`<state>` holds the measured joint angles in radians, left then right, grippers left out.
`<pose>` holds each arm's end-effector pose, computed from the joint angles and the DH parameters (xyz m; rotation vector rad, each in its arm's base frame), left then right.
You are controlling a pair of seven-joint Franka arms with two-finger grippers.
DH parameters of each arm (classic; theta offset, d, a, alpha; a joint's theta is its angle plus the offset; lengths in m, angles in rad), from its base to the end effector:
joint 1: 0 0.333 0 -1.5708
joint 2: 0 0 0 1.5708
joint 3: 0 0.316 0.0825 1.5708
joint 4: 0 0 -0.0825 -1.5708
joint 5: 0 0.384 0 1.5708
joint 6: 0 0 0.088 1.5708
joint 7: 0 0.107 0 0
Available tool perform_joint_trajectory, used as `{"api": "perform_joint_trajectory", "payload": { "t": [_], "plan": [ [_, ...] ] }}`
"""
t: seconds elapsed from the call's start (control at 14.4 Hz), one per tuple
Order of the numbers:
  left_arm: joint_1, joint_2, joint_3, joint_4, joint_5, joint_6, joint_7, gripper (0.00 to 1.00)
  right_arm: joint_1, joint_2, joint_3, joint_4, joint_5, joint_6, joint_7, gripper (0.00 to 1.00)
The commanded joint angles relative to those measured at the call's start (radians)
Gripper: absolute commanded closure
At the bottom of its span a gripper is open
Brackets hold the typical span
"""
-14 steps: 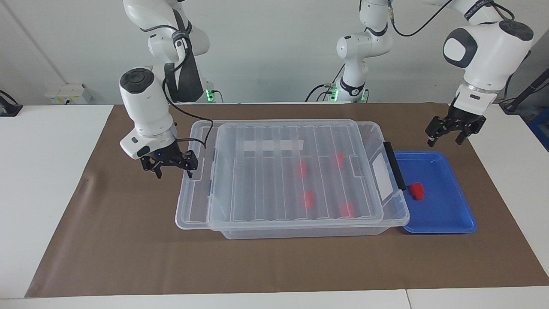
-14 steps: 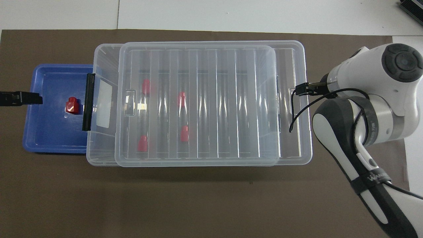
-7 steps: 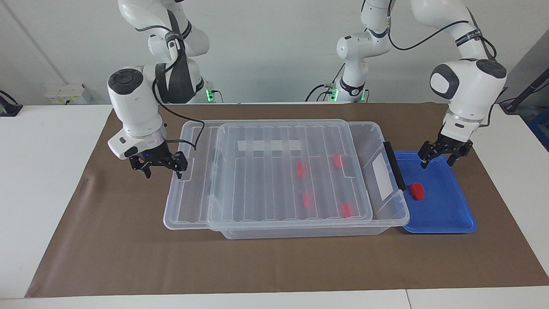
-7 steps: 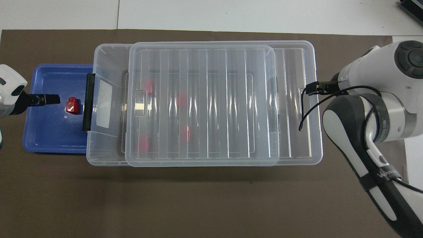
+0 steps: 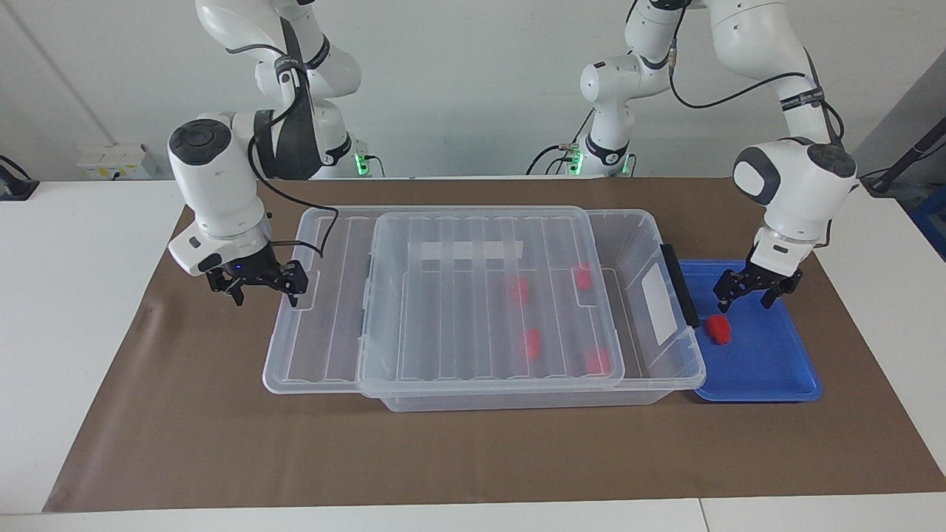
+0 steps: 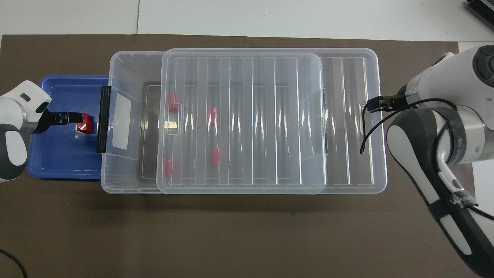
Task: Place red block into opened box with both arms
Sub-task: 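Slide the lid farther with the right gripper while the left gripper grasps the red block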
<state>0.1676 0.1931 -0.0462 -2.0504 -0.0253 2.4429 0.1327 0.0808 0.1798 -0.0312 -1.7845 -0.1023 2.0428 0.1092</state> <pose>0.5963 0.0735 0.3652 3.1243 0.0128 0.3156 0.6197 0.0261 0.4587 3.0468 -0.0242 0.1312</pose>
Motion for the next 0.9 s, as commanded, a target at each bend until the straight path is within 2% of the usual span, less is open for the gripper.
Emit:
{"api": "perform_joint_trajectory", "payload": {
  "t": [0.0, 0.21, 0.69, 0.83],
  "plan": [
    [0.001, 0.034, -0.001, -0.014, 0.001, 0.044, 0.010, 0.00, -0.019, -0.009, 0.007, 0.010, -0.024, -0.033, -0.020, 0.00],
    [-0.008, 0.084, -0.001, -0.017, 0.001, 0.091, 0.007, 0.00, -0.021, -0.011, 0.005, 0.014, -0.025, -0.059, -0.020, 0.00],
    [-0.011, 0.098, -0.001, -0.033, 0.001, 0.120, 0.007, 0.00, -0.053, -0.028, 0.005, 0.014, -0.042, -0.092, -0.063, 0.00],
    [-0.020, 0.098, -0.001, -0.051, 0.001, 0.149, -0.007, 0.25, -0.055, -0.028, 0.005, 0.014, -0.043, -0.095, -0.065, 0.00]
  ]
}}
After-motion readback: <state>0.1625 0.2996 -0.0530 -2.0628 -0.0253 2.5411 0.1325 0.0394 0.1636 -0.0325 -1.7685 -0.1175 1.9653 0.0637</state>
